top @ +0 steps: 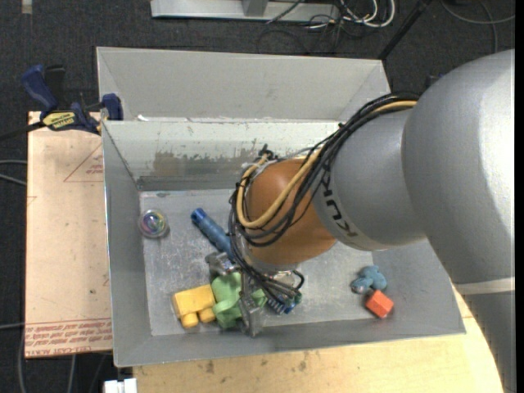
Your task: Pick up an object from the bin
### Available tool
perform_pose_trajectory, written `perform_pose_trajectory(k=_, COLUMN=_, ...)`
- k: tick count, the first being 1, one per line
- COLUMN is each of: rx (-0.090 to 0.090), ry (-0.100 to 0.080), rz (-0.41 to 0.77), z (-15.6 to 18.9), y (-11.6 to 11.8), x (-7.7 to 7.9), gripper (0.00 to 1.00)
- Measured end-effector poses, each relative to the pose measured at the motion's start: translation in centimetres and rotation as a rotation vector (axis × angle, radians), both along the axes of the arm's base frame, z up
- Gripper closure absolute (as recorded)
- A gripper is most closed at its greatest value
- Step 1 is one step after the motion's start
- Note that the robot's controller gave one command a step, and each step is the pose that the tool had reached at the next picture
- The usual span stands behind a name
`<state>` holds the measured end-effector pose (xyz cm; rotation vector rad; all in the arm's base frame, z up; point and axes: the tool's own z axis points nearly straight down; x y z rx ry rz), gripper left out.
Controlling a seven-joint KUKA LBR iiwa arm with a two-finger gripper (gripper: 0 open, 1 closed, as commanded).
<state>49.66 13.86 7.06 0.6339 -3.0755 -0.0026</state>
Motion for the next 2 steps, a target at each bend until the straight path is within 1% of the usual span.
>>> perform_pose_trajectory(k=1, rx=0.002, ry=-0.004, rz=-0.002, z=0.2, y=0.0, x=0.2, gripper=1.0)
perform_pose_trajectory(k=2, rx=0.003, ry=-0.012, rz=0.061, z=13.5, y=2.8, x=-0.9, gripper=1.0)
